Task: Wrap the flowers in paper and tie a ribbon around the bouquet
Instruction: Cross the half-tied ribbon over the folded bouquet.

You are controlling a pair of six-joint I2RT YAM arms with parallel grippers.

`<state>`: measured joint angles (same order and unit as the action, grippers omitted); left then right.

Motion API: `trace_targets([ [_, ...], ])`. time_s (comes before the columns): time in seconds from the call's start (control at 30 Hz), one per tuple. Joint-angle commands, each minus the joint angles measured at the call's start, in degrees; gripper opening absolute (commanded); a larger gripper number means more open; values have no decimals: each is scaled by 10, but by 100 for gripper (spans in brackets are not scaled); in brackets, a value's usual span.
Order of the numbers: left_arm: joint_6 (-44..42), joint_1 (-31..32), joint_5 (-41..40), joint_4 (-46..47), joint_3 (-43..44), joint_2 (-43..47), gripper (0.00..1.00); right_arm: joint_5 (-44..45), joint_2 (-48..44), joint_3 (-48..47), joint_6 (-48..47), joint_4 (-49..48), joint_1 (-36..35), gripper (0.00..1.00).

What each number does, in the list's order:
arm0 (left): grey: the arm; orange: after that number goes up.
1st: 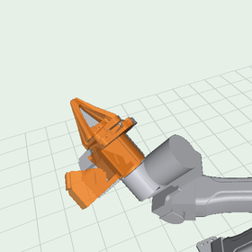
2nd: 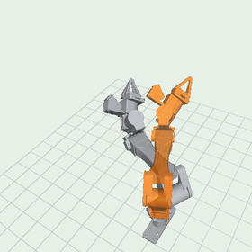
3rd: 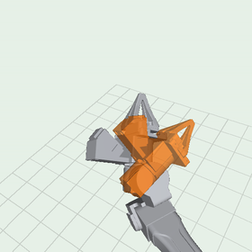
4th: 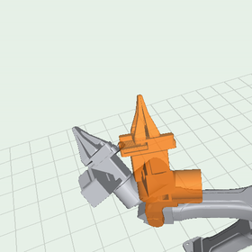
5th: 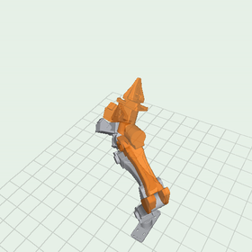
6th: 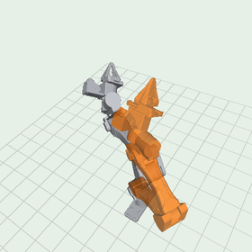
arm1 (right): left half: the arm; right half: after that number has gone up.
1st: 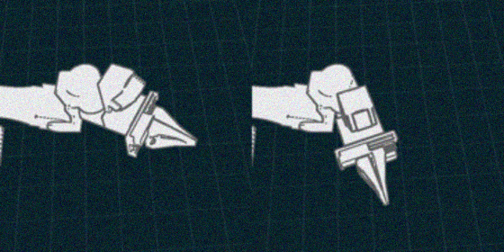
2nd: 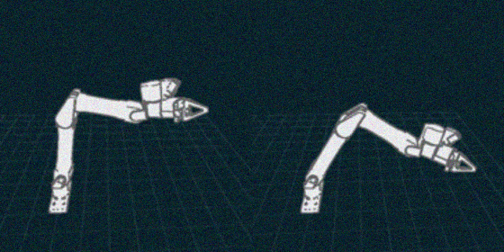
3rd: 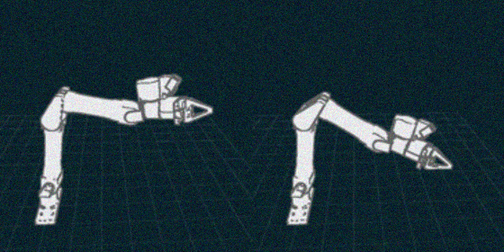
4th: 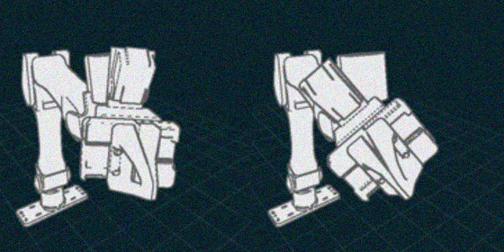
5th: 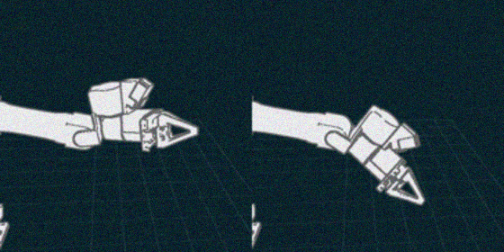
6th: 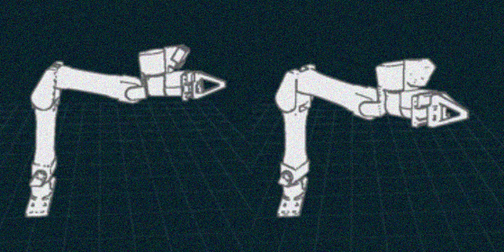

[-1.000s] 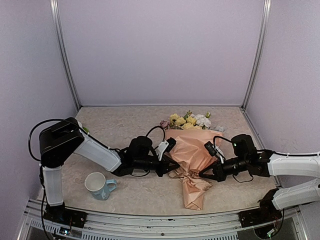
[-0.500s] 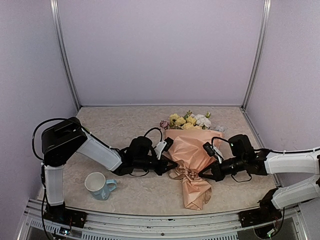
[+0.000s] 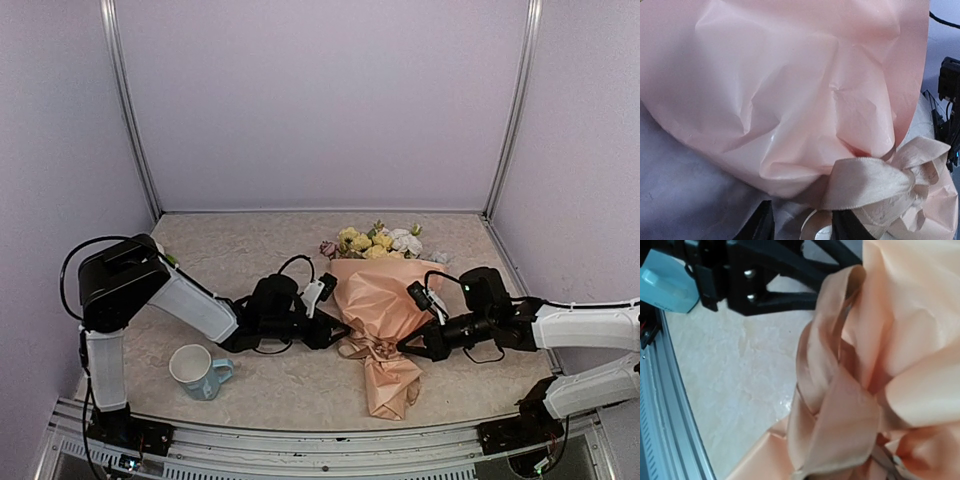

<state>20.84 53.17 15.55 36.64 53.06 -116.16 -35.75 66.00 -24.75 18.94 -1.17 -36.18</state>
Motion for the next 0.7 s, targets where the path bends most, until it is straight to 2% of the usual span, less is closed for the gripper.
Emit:
trace_targets([
  [0.0,-2,2,-47,89,-70,76,48,-13,15,-17,-1,-12,4,0],
  [0.07,-27,8,-62,108,-88,101,51,-12,22,-21,-3,-12,4,0],
  [0.2,-103,38,-95,71,-79,126,51,-9,27,-27,-4,-10,4,0],
  [0.27,-167,74,-122,79,-91,149,51,-6,25,-28,-4,-8,4,0],
  [0.37,-293,124,-82,83,-97,170,51,-7,24,-28,-4,-7,4,0],
  [0.43,-346,139,-66,12,-52,149,51,-9,26,-29,-7,-5,4,0],
  [0.57,-394,142,-43,-214,97,74,47,-6,26,-31,-7,-2,4,0],
  [0.67,-430,145,-44,-279,135,48,44,3,20,-31,-7,-2,5,0],
])
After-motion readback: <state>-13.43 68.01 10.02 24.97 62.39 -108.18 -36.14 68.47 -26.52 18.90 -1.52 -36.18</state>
